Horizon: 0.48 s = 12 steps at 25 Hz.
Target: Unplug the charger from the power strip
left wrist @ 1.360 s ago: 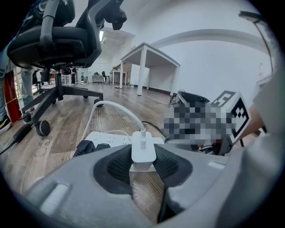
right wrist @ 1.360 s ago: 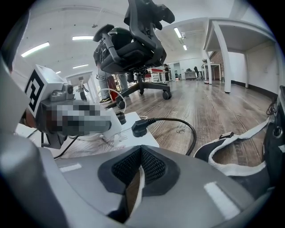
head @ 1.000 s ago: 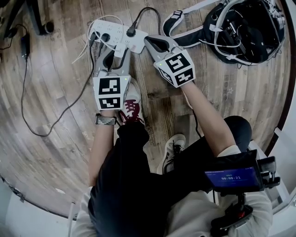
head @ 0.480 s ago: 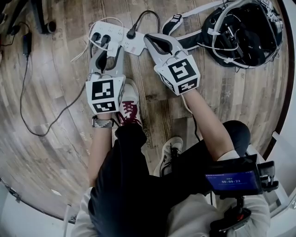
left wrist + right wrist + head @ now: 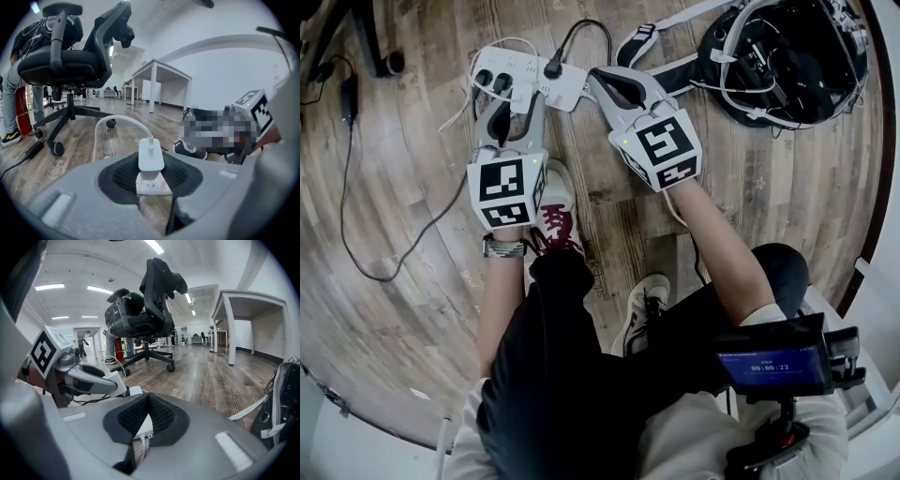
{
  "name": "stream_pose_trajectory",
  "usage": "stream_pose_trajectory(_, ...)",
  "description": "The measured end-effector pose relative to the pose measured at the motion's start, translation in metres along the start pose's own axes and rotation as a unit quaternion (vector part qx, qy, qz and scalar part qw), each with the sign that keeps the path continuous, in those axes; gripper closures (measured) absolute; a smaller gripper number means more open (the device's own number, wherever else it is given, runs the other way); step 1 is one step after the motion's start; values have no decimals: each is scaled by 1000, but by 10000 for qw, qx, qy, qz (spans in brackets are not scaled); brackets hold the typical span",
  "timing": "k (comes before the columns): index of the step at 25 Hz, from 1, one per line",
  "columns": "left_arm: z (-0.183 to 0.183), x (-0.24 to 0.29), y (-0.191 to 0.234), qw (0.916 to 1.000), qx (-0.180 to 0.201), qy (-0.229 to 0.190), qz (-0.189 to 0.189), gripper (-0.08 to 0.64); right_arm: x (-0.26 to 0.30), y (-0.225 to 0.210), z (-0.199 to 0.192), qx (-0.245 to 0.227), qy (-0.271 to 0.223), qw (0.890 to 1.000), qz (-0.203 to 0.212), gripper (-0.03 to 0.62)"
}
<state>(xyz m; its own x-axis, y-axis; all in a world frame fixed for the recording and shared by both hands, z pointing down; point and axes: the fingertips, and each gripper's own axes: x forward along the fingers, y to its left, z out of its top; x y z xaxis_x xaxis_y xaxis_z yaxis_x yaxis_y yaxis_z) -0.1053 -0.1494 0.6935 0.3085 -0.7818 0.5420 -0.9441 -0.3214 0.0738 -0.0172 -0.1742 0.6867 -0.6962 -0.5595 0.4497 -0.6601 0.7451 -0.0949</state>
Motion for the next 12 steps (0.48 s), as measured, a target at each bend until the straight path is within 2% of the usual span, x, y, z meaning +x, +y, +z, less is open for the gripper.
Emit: stream_pose_trajectory(12, 2, 1, -6, 10000, -1, 6, -8, 419, -3, 2, 4, -27, -49, 10000, 13, 594)
